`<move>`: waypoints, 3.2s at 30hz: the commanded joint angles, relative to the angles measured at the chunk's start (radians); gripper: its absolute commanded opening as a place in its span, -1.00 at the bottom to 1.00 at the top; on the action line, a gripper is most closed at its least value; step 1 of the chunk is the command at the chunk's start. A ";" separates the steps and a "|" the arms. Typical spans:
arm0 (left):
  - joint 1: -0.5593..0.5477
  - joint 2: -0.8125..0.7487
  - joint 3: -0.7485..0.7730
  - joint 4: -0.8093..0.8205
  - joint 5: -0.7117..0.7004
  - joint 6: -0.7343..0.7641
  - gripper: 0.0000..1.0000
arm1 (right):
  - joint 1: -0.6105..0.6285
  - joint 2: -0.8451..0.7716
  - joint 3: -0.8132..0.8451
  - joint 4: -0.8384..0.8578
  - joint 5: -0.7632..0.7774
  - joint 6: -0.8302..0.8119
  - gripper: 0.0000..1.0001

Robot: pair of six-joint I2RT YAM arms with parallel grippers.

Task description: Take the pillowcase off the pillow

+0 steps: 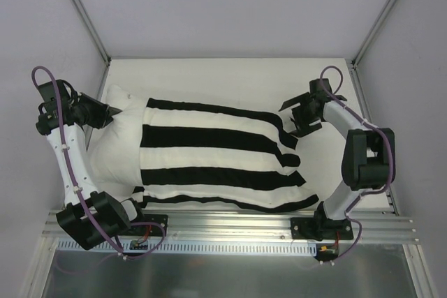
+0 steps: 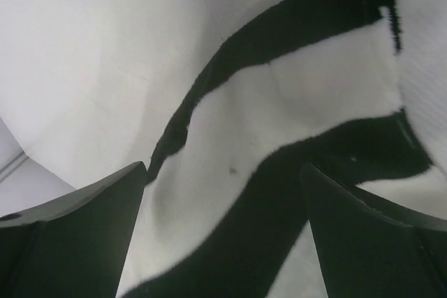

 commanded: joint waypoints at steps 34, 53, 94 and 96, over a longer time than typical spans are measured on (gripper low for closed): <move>0.124 -0.041 0.104 0.059 0.126 -0.102 -1.00 | -0.479 -0.612 -0.020 -0.077 0.010 -0.126 -0.99; 0.171 -0.064 0.116 0.047 0.129 -0.118 -1.00 | -0.659 -0.643 -0.226 -0.102 0.025 -0.319 -0.99; -0.233 0.260 0.440 -0.171 -0.391 0.204 0.97 | -0.163 -0.603 -0.163 0.011 0.191 -0.467 -0.99; -0.289 0.393 0.562 -0.220 -0.443 0.204 0.97 | -0.154 -0.620 -0.169 0.011 0.191 -0.477 -0.99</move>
